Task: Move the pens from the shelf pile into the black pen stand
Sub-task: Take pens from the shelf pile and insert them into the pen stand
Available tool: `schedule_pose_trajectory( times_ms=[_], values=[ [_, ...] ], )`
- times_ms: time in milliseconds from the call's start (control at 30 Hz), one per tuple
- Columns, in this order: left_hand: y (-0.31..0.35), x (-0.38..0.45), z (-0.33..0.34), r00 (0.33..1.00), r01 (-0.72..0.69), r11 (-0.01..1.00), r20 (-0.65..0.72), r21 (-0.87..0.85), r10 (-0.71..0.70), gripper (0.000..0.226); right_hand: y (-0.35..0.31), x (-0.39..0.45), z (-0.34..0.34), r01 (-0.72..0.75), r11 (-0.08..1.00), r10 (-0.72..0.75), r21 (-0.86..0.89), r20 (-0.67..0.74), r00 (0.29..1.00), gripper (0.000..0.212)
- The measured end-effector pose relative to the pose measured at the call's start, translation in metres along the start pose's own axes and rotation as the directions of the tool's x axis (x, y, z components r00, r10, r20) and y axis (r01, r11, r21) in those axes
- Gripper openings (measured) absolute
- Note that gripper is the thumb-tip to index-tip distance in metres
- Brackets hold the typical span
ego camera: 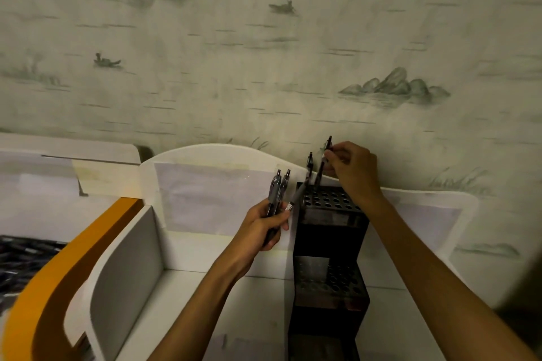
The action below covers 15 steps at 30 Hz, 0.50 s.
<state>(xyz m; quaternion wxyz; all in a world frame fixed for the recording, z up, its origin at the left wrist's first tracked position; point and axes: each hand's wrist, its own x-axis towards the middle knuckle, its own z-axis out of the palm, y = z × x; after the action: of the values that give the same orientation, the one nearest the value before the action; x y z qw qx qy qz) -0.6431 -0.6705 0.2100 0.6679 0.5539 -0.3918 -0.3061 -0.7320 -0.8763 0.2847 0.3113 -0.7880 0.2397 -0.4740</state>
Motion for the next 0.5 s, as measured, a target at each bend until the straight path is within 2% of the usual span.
schedule_pose_trajectory(
  times_ms=[233, 500],
  values=[
    [-0.002, 0.003, 0.008, 1.000, 0.022, 0.999, -0.007, -0.039, -0.022, 0.014, 0.004, -0.014, 0.001, 0.092, 0.978, -0.071, -0.187, 0.115, 0.991, 0.018],
    [0.002, 0.003, 0.013, 1.000, 0.004, 0.999, 0.005, -0.034, -0.004, 0.010, 0.004, -0.016, -0.004, 0.038, 0.985, -0.012, -0.168, 0.155, 0.988, 0.015]
  ],
)
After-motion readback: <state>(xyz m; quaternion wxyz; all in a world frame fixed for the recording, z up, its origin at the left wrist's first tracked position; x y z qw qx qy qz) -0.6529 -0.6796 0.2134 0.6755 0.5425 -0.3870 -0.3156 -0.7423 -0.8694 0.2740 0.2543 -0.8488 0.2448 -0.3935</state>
